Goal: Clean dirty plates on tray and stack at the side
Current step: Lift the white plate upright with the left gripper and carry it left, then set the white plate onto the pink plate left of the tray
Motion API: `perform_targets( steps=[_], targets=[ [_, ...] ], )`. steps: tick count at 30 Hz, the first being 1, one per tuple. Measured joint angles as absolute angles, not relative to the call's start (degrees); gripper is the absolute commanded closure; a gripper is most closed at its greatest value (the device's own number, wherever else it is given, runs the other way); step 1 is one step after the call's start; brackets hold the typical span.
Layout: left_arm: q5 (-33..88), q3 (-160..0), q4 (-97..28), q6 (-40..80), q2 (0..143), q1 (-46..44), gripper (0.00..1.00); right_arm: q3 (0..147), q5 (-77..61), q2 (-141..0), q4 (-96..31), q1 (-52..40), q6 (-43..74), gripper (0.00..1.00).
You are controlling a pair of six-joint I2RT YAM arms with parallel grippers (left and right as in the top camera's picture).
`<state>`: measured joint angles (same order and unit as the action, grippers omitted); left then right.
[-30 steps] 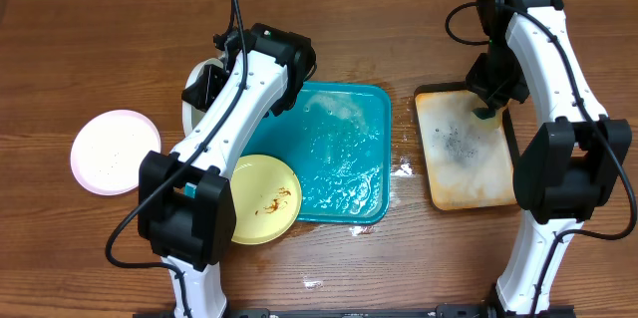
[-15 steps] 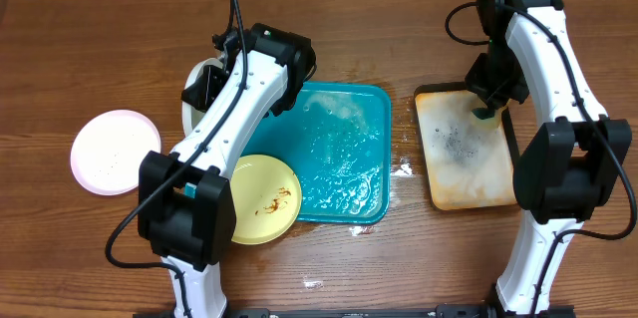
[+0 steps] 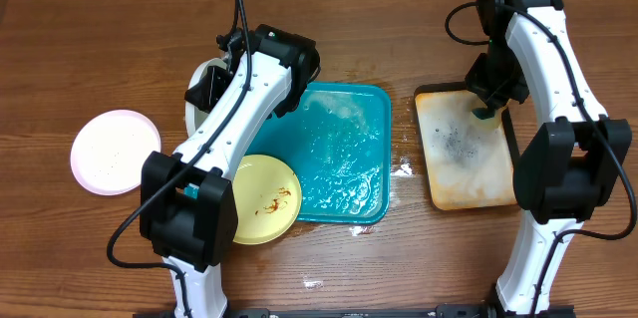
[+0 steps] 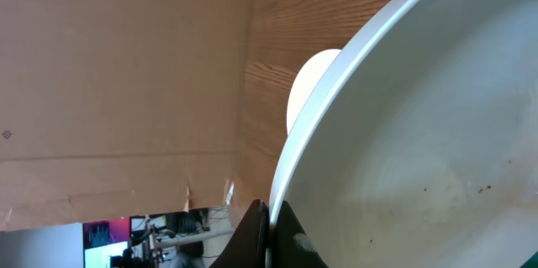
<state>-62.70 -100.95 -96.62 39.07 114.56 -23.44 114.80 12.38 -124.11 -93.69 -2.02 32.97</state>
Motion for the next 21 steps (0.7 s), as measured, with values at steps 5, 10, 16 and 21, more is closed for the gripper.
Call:
perform_targets(
  steps=[5,10,16,21],
  targets=[
    [-61.0,-101.0,-96.7,40.0,114.6,-23.6,0.96,114.8,12.4,-124.1,-93.7,-2.0,33.0,0.96],
    [-58.3,-101.0,-96.6,42.3,114.6,-23.7,0.96,114.8,12.4,-124.1,-94.0,-2.0,32.9,0.96],
    [-50.0,-101.9,-91.9,44.0,114.6,-23.7,0.96,114.8,12.4,-124.1,-94.1,-2.0,33.0,0.96],
    [-37.9,-103.7,-83.5,43.2,114.6,-23.6,0.96,114.8,12.4,-124.1,-94.2,-2.0,32.6,0.96]
  ],
)
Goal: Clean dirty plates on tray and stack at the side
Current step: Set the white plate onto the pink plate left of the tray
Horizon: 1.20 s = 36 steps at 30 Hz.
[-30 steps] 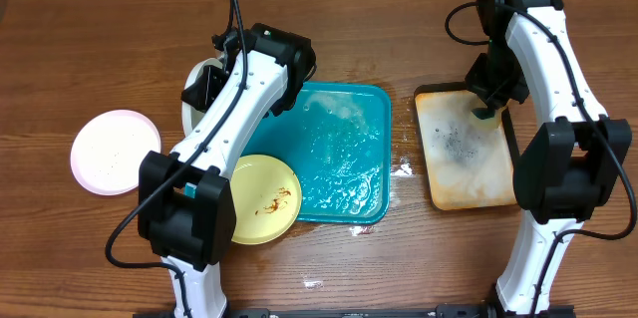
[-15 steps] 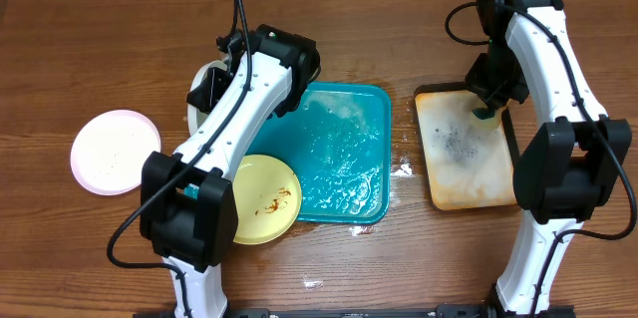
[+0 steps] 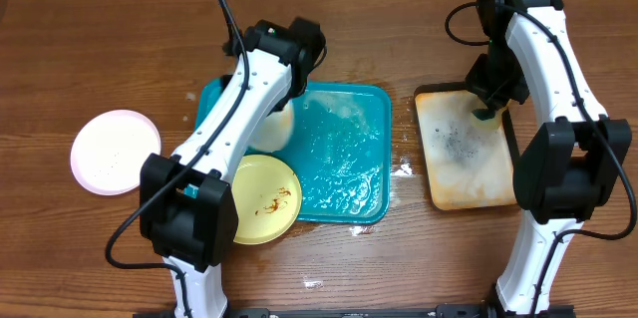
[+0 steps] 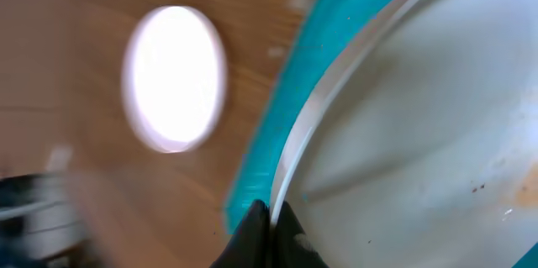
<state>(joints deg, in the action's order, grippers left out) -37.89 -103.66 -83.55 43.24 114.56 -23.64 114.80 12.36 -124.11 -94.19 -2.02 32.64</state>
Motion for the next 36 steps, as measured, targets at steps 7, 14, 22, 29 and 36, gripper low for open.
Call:
perform_targets(
  steps=[7,14,22,29,36],
  targets=[
    [-13.5,-106.3,-69.3,37.5,114.1,-20.9,0.96,114.8,12.2,-124.1,-94.5,-2.0,32.3,0.96],
    [2.9,-106.6,-68.8,34.8,110.2,-12.0,0.95,114.8,12.2,-124.1,-94.5,-2.0,32.0,0.96],
    [6.8,-106.7,-75.5,31.4,109.0,3.7,0.96,114.8,12.2,-124.1,-95.2,-2.0,31.7,0.96],
    [7.7,-102.3,-72.7,29.0,108.6,16.4,0.96,114.8,12.2,-124.1,-95.3,-2.0,31.6,0.96],
    [14.5,-82.8,-59.6,26.2,105.0,28.3,0.96,114.8,12.2,-124.1,-95.5,-2.0,31.5,0.96]
  ],
)
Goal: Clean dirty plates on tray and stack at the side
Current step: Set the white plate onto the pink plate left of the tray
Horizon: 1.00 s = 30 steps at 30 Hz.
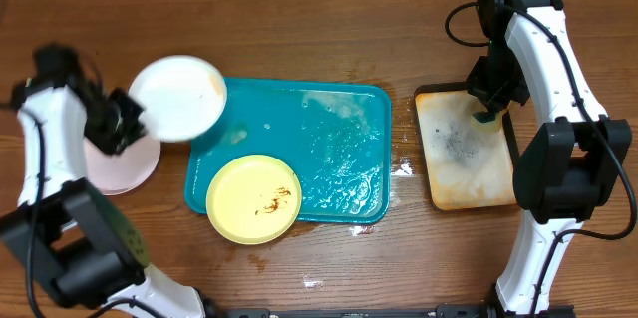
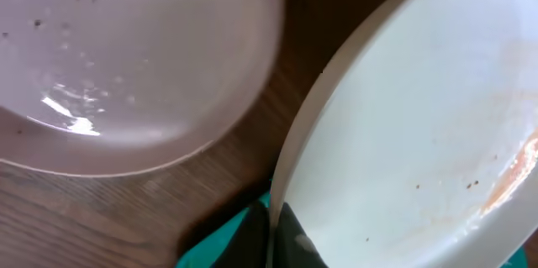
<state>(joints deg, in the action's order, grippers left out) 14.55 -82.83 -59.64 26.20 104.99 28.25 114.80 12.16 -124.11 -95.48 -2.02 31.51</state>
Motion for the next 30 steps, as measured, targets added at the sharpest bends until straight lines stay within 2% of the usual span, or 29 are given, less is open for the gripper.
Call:
perform_targets(
  steps=[6,13,24,30],
  targets=[
    [18.7,-70.2,-53.3,24.6,100.4,38.4,0.96,114.8,12.2,-124.1,-95.6,-2.0,31.5,0.96],
    [20.9,-66.7,-49.2,23.7,99.1,46.3,0.96,114.8,12.2,-124.1,-96.2,-2.0,31.5,0.96],
    [20.6,-64.2,-47.0,23.9,99.1,53.3,0.96,114.8,12.2,-124.1,-96.9,-2.0,31.2,0.96],
    [20.1,-62.8,-43.9,24.1,99.1,54.5,0.9,114.8,12.2,-124.1,-97.1,-2.0,30.7,0.96]
  ],
)
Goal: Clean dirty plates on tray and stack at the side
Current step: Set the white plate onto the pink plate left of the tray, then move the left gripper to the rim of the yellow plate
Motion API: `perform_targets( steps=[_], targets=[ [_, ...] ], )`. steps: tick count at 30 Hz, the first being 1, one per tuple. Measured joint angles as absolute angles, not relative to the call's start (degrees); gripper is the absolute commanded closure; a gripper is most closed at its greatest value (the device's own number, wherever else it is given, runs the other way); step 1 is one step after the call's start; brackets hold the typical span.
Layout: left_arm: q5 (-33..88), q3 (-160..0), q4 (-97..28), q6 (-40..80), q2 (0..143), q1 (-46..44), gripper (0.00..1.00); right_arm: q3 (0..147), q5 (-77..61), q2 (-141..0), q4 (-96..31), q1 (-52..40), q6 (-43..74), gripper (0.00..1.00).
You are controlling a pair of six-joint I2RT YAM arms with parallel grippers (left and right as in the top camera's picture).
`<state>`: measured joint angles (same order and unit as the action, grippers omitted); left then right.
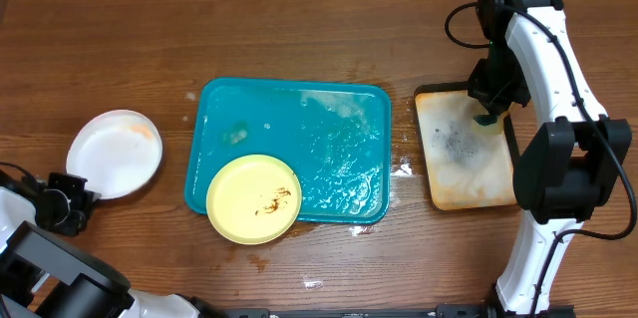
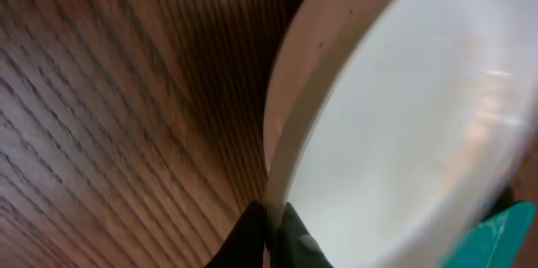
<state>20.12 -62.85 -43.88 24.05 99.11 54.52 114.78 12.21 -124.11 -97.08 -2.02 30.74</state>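
Note:
The white plate (image 1: 113, 156), with an orange smear near its far rim, lies on the table left of the teal tray (image 1: 344, 173). My left gripper (image 1: 70, 202) is shut on its near rim; the left wrist view shows the black fingertips (image 2: 252, 222) pinching the plate's edge (image 2: 290, 150) just above the wood. No separate pink plate shows. A yellow plate (image 1: 253, 198) with a red-brown stain sits on the tray's front left corner. My right gripper (image 1: 487, 112) hangs over the stained board, holding a small green sponge (image 1: 485, 119).
The tray's surface is wet and foamy. A stained cream board (image 1: 464, 154) lies right of the tray, with small white splashes (image 1: 403, 169) on the wood between them. The table's far edge runs along the top of the overhead view.
My left gripper has moved nearer the table's front left with the white plate. The plate was tilted over the pink plate and the tray's corner; now it lies low where the pink plate was. The right arm is unchanged.
My left gripper held the white plate raised behind the tray's far left corner, then over the tray's left part. Later it held it at the tray's left edge above the pink plate, and now the plate rests where the pink one lay. The right arm stayed over the board throughout.

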Motion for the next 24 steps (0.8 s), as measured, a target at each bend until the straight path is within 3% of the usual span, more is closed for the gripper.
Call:
perform_targets(
  steps=[11,16,24],
  targets=[
    [19.4,-62.8,-40.5,24.5,99.2,54.5,0.69,114.8,12.2,-124.1,-97.1,-2.0,30.4,0.96],
    [20.8,-62.8,-40.3,24.1,99.7,53.6,0.38,114.8,12.2,-124.1,-97.1,-2.0,30.3,0.96],
    [24.3,-63.4,-41.9,23.4,99.6,43.1,0.39,114.8,12.2,-124.1,-97.1,-2.0,30.2,0.96]
  ],
)
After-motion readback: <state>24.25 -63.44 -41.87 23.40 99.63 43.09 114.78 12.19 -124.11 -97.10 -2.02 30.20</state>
